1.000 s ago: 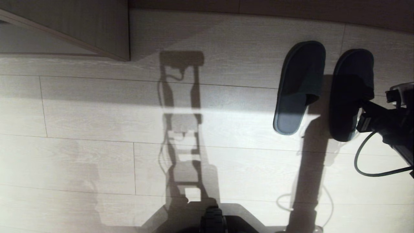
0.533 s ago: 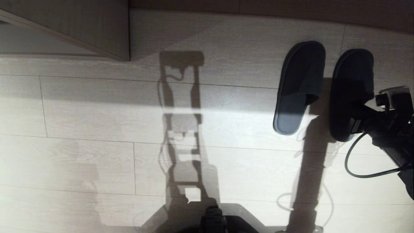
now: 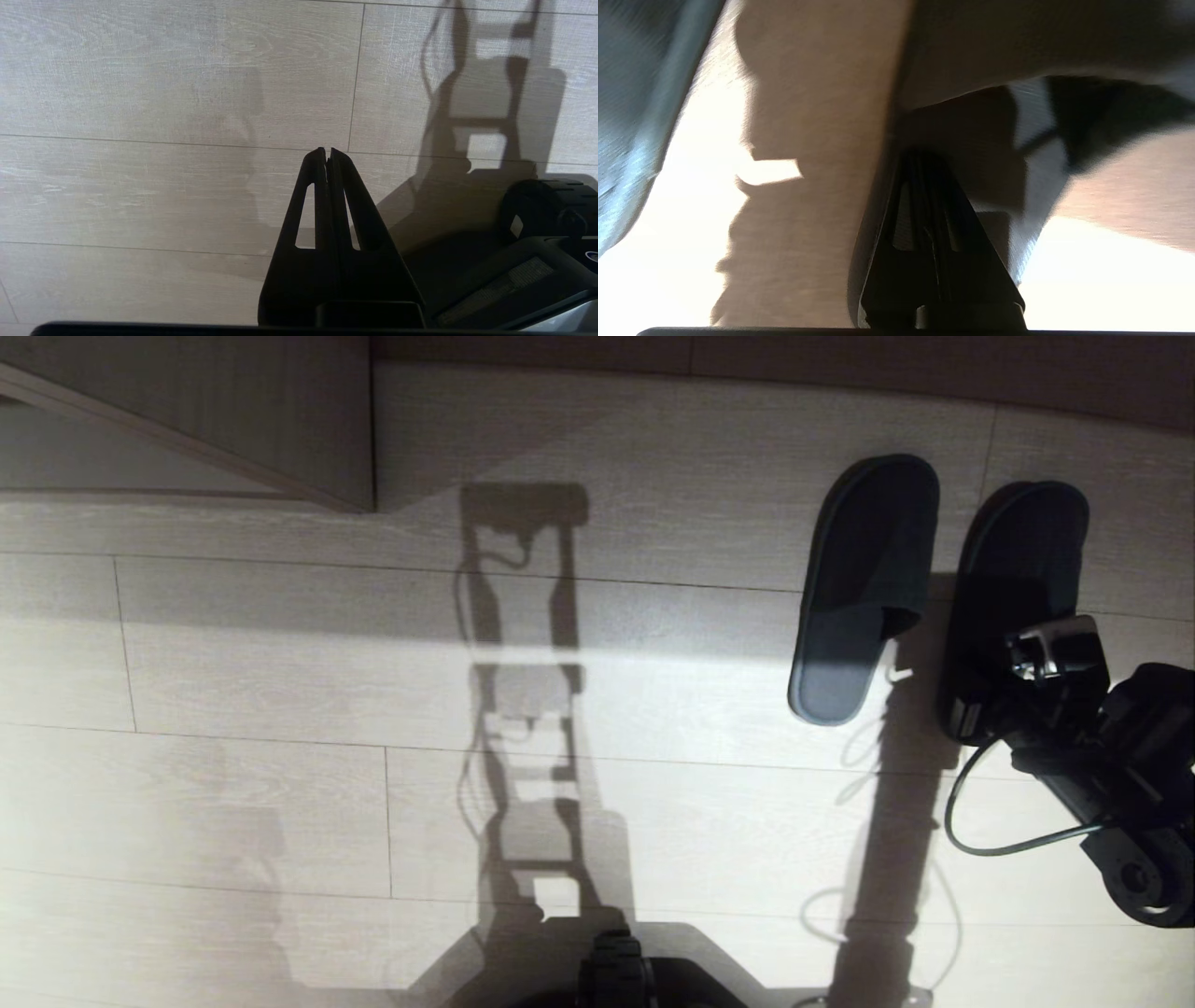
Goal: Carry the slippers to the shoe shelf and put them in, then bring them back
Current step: Place the slippers on the floor
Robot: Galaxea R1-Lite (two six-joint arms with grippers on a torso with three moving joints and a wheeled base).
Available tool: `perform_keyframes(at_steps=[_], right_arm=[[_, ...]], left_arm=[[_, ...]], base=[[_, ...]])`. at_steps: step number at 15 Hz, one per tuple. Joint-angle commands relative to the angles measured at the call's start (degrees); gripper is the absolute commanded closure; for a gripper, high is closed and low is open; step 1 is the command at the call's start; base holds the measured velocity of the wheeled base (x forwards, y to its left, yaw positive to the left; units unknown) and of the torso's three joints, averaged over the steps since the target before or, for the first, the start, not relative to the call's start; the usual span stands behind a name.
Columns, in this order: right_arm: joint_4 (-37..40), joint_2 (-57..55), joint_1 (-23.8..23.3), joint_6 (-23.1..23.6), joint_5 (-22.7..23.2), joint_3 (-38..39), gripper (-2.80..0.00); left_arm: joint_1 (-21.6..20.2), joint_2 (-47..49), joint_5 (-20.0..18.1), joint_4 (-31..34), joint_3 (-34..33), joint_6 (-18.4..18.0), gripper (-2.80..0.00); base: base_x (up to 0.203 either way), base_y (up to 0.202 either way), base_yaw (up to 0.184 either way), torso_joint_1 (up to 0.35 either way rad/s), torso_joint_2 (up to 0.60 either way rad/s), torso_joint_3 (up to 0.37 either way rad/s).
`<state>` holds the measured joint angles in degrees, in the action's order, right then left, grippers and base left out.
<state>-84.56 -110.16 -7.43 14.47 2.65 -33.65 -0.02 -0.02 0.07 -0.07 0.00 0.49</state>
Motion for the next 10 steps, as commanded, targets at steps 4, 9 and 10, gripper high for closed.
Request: perform_keyframes(at_steps=[4,9,10], right_arm=[[-0.25,-2.09,3.82,0.1,0.86,-0.28,0.0],[-0.18,-2.07,7.35,0.21,1.04,-0.37,0.0],[-0.23,-1.7,7.66,0.21,0.96,-0.43,0.0]], left_arm=[[0.02,-0.06,0.01,-0.01,0.0,0.04,0.0],[0.02,-0.06,0.01,-0.01,0.0,0.04,0.0],[0.02,-0.06,0.01,0.06,0.0,0.04,0.0]], base=[[0.0,0.0,0.0,0.0,0.0,0.0],[0.0,0.0,0.0,0.0,0.0,0.0],[0.0,0.0,0.0,0.0,0.0,0.0]])
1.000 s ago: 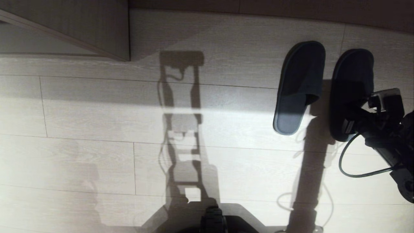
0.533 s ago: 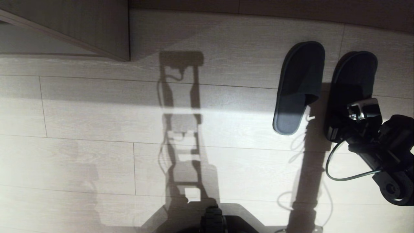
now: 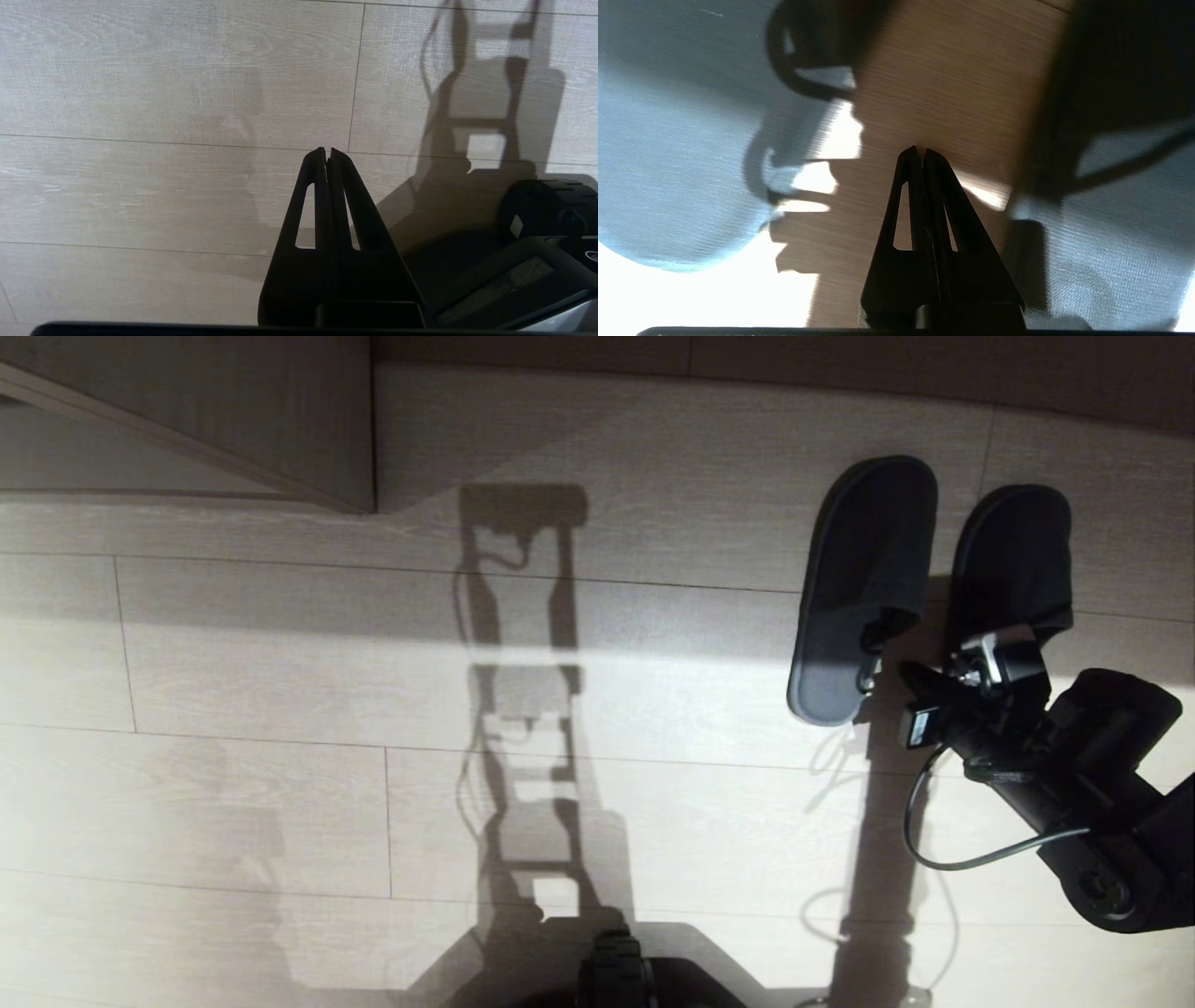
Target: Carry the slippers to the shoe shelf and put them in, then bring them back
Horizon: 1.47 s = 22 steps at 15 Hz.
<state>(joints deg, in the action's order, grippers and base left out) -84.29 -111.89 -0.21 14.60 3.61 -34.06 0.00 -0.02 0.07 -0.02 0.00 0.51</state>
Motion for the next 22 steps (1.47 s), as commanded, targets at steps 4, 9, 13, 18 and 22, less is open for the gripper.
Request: perform_keyframes(at_steps=[4,9,13,18,22], right_arm=[[1.01,5.63,0.48,0.07,-0.24,0.12,0.0],[9.07,20.52,-0.08,-0.05,-0.61,-0.45,0.0],[14.76,23.63,-7.86,-0.16,-0.78,-5.32,0.0],[14.81,22.58,-16.31,-1.46,0.02,-6.87,0.0],[15.46,30.37,-16.48,-4.23,0.22,-4.14,0.0]], left_arm=[[-0.08,-0.06,0.01,-0.06,0.0,0.02,0.0],[0.0,-0.06,0.01,0.02,0.0,0.02,0.0],[-0.03,-0.06,0.01,-0.02,0.0,0.02,0.0],[-0.04,-0.06,0.01,-0.02,0.0,0.02,0.0],[-0.09,0.02,0.01,-0.06,0.0,0.02,0.0]], base=[[0.0,0.0,0.0,0.0,0.0,0.0],[0.0,0.0,0.0,0.0,0.0,0.0],[0.0,0.0,0.0,0.0,0.0,0.0],[0.0,0.0,0.0,0.0,0.0,0.0],[0.0,0.0,0.0,0.0,0.0,0.0]])
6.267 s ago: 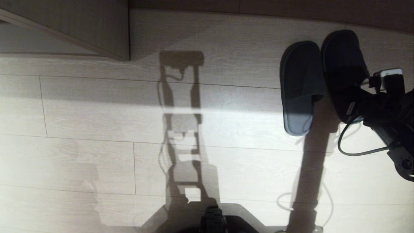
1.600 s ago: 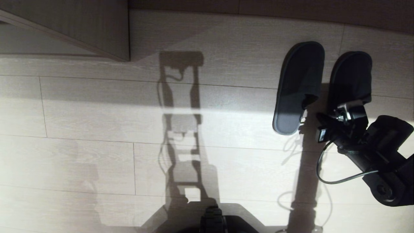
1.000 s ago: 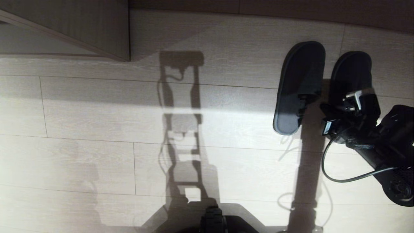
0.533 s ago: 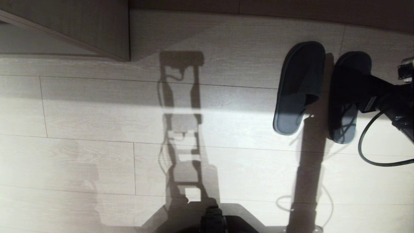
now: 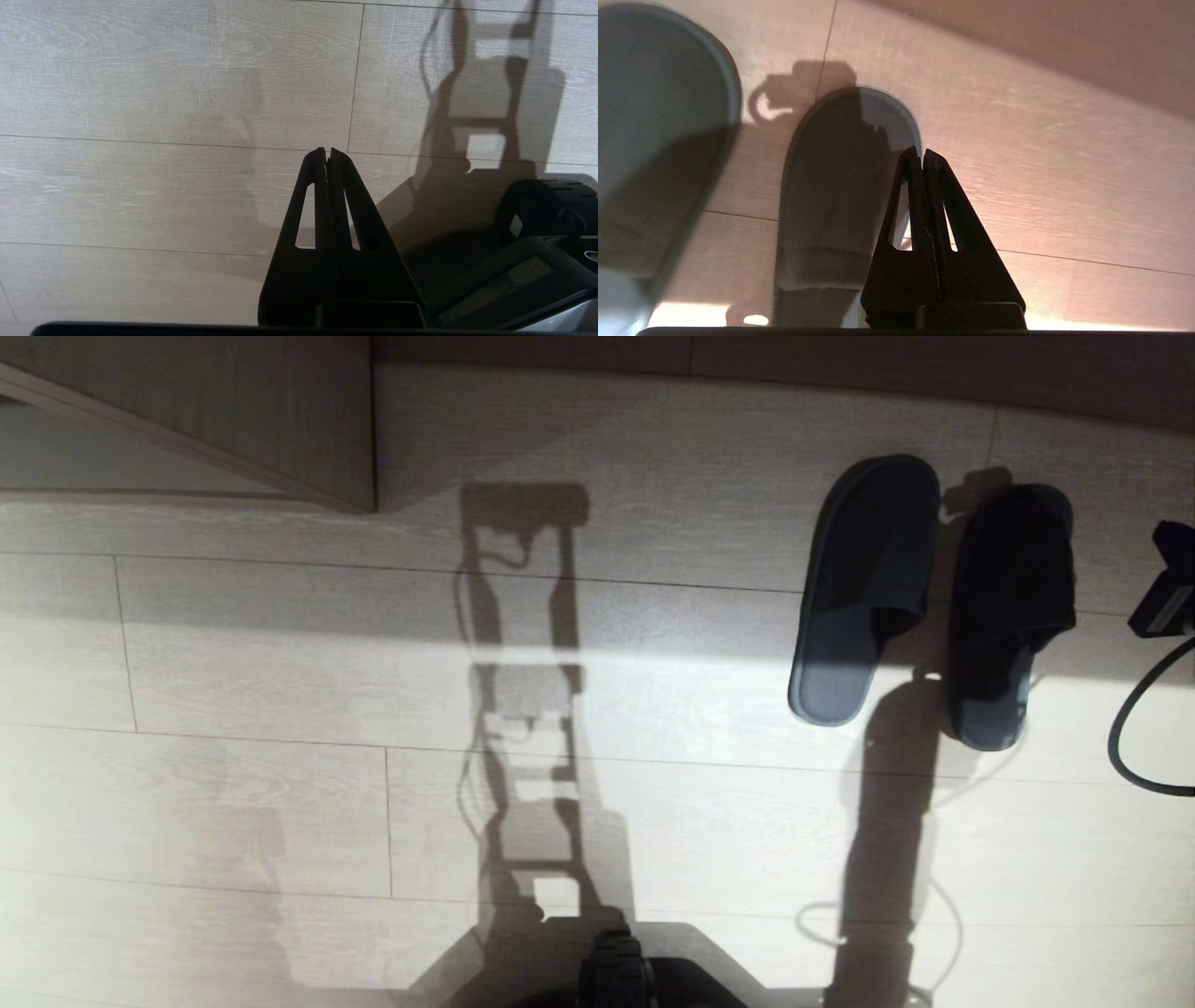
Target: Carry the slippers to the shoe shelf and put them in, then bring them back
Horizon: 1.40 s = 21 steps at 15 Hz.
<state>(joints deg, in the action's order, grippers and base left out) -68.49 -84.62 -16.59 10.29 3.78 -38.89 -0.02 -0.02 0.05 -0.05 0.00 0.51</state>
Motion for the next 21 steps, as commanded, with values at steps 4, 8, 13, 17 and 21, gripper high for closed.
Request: perform_keyframes(at_steps=[4,8,13,17,21], right_arm=[[-0.16,9.77,-0.09,-0.1,-0.16,7.4,0.0],[2.51,23.05,4.45,-0.13,-0.04,16.36,0.0],[17.1,42.73,6.91,-1.02,2.85,21.05,0.0],[41.37,62.82,7.45,-2.53,8.01,21.52,0.0],[50.36,68.66,7.61,-2.71,10.73,29.43,0.0]], left_arm=[[0.02,-0.06,0.04,-0.04,0.0,0.02,0.0],[0.02,-0.06,0.04,0.03,0.0,-0.07,0.0],[0.02,-0.06,0.04,-0.04,0.0,-0.07,0.0],[0.02,-0.06,0.04,-0.02,0.0,-0.07,0.0],[0.02,0.01,0.04,-0.03,0.0,-0.07,0.0]], base=[[0.0,0.0,0.0,0.0,0.0,0.0],[0.0,0.0,0.0,0.0,0.0,0.0],[0.0,0.0,0.0,0.0,0.0,0.0],[0.0,0.0,0.0,0.0,0.0,0.0],[0.0,0.0,0.0,0.0,0.0,0.0]])
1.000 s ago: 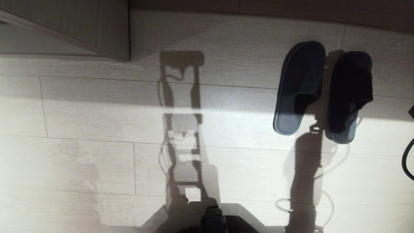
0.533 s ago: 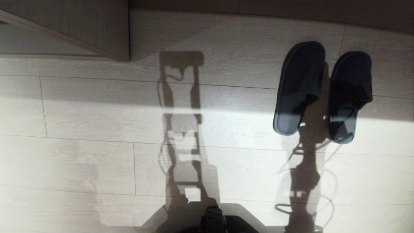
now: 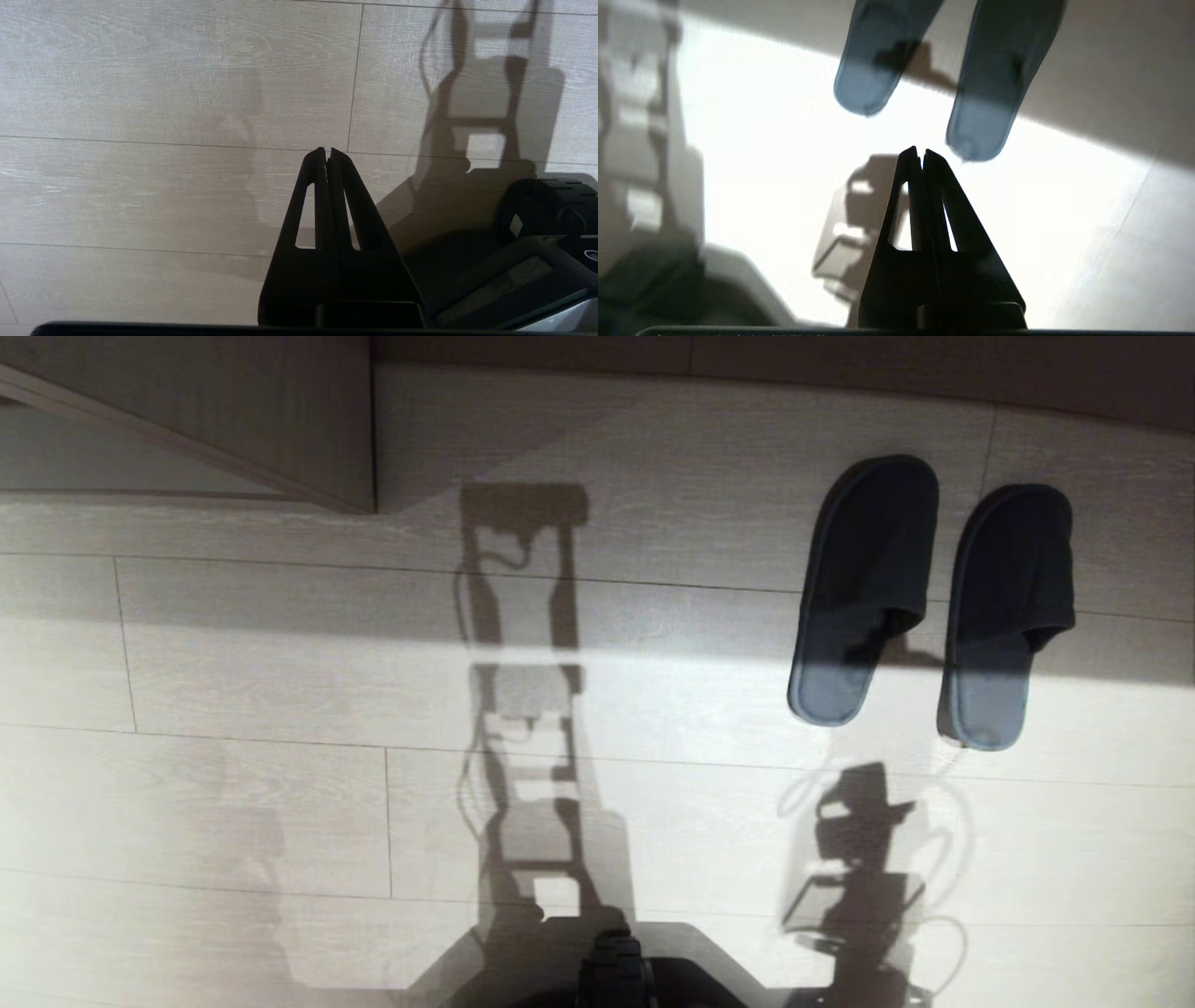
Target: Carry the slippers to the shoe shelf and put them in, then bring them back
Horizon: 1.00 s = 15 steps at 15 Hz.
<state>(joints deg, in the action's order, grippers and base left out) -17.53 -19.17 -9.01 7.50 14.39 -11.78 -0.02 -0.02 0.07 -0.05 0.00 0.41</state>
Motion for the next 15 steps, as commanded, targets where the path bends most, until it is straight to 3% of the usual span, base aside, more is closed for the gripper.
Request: perform_keyframes(at_steps=[1,3,5,8,12,15], right_arm=[[-2.05,3.2,0.04,0.08,0.29,5.82,0.0],[-3.01,3.18,0.04,-0.14,0.2,11.09,0.0],[4.53,3.25,0.04,-0.8,-0.06,11.66,0.0],[6.72,3.28,0.16,-2.94,3.17,11.31,0.0],[11.53,4.9,10.14,-4.26,2.54,10.04,0.0],[16.68,14.27,10.53,-4.16,0.97,8.54,0.0]], left_arm=[[-0.05,-0.06,0.01,0.0,0.0,0.02,0.0],[-0.06,-0.06,0.01,-0.03,0.0,0.02,0.0],[0.02,-0.06,0.01,0.05,0.0,0.02,0.0],[0.02,-0.02,0.01,-0.04,0.0,0.02,0.0],[-0.06,-0.06,0.01,-0.04,0.0,-0.06,0.0],[-0.06,0.02,0.01,-0.01,0.0,-0.06,0.0]], base=[[0.0,0.0,0.0,0.0,0.0,0.0],[0.0,0.0,0.0,0.0,0.0,0.0],[0.0,0.0,0.0,0.0,0.0,0.0],[0.0,0.0,0.0,0.0,0.0,0.0],[0.0,0.0,0.0,0.0,0.0,0.0],[0.0,0.0,0.0,0.0,0.0,0.0]])
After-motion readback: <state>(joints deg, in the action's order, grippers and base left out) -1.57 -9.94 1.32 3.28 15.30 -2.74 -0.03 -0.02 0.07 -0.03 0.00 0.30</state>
